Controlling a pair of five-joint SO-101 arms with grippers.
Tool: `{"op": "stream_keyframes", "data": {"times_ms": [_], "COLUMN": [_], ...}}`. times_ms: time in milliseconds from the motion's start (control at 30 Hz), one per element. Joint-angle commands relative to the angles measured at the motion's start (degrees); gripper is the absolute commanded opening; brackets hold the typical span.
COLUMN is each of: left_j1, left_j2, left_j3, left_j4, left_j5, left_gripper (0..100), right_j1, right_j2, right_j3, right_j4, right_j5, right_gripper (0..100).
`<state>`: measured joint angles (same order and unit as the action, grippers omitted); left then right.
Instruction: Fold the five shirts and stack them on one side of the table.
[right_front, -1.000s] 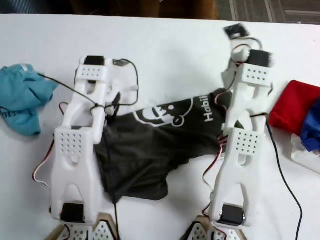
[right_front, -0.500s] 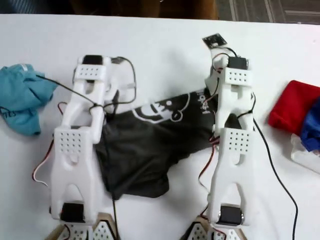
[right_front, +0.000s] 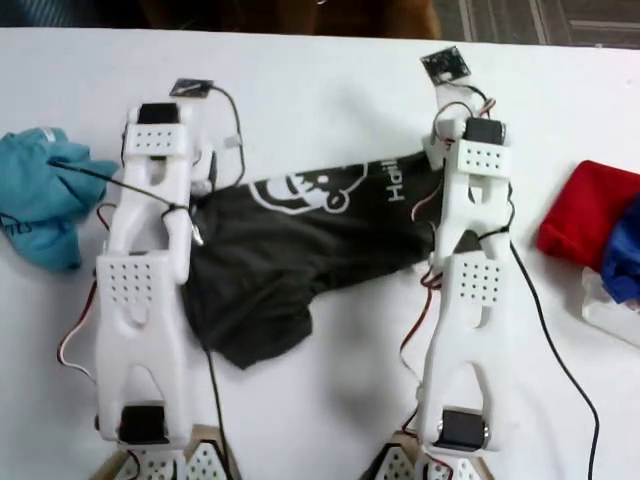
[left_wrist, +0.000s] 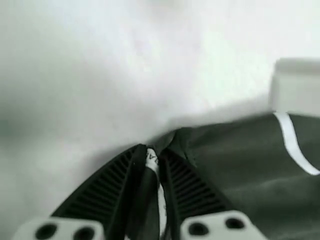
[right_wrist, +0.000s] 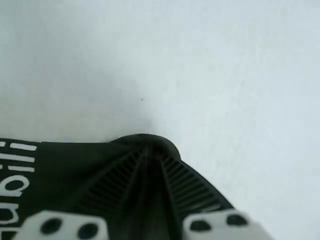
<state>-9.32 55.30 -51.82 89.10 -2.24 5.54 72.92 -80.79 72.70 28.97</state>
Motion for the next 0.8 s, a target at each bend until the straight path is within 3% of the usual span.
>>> {"op": "stream_keyframes", "data": {"times_ms": [0,133,233,333,500,633,767], "left_j1": [-1.32,-1.32,-1.41,-2.37,-5.10,-10.73,-17.85], "left_j2": [-1.67,-1.23,-1.23,-1.76,-1.76,-4.31,-14.33], "left_j3": [-6.81,-18.51,-22.99,-23.60,-23.60,-23.16,-11.12], "left_j4": [-0.62,7.56,13.19,13.36,13.45,13.63,13.63], "left_j5": [0.53,0.18,0.18,0.26,0.26,0.44,-0.26], "left_gripper": [3,4,11,19,20,20,20], "right_j1": [1.45,2.59,2.95,2.95,1.54,-0.13,-4.62], "right_j2": [-0.48,-1.36,-2.42,-5.05,-10.86,-17.27,-26.33], "right_j3": [-4.31,-9.14,-13.98,-14.86,-14.68,-8.97,8.00], "right_j4": [-1.01,2.86,8.84,15.43,28.62,29.05,29.05], "right_j5": [-0.09,-0.18,-0.18,-0.09,3.52,6.51,11.96], "right_gripper": [1.9,1.9,2.0,2.3,2.4,2.5,2.5]}}
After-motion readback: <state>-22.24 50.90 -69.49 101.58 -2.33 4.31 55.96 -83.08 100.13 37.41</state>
